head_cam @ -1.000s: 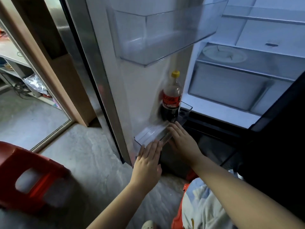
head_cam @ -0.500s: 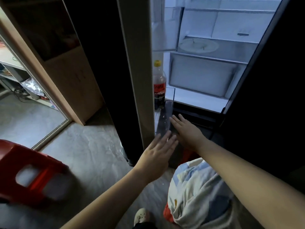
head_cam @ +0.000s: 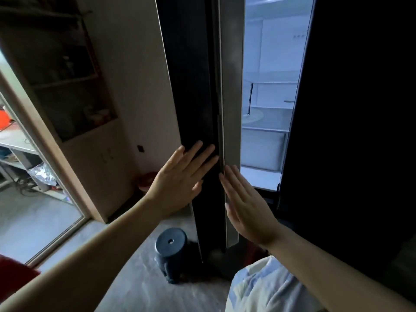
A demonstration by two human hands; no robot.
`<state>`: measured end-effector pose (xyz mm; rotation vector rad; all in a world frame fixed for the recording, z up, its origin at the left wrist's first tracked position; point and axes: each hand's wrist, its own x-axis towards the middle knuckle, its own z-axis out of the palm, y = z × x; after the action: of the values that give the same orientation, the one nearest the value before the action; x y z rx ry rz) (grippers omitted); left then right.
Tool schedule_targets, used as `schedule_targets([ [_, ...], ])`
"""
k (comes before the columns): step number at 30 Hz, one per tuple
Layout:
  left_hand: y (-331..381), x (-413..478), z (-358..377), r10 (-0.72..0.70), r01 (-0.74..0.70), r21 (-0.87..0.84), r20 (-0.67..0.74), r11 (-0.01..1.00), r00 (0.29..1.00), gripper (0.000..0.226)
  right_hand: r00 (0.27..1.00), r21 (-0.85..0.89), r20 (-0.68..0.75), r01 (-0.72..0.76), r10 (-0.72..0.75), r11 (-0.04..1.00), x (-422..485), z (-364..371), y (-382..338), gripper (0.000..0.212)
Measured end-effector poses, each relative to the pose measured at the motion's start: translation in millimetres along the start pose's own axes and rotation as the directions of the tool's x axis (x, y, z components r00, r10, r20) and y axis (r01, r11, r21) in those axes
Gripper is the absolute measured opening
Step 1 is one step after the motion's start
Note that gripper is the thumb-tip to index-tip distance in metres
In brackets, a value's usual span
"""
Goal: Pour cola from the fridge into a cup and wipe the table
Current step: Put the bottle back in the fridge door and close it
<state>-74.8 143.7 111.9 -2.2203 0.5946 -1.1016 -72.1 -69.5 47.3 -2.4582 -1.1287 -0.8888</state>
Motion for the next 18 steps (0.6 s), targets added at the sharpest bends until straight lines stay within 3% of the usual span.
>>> schedule_targets([
  [6,20,42,4,0.09,-0.09,0.064,-0.003,0.994,0.996,0.065,0.995,-0.053,0.004,-0.101,0.102,0.993,-2,-5,36,0.072],
  [10,34,65,5,0.12,-0.12,0.002,-0.007,0.993,0.993,0.064,0.982,-0.032,0.006,-0.19,0.191,0.981,-8,-12,52,0.078],
  [18,52,103,20,0.183,-0.183,0.005,-0.022,0.983,0.983,0.07,0.962,-0.103,-0.014,-0.272,0.272,0.957,-9,-16,69,0.071],
])
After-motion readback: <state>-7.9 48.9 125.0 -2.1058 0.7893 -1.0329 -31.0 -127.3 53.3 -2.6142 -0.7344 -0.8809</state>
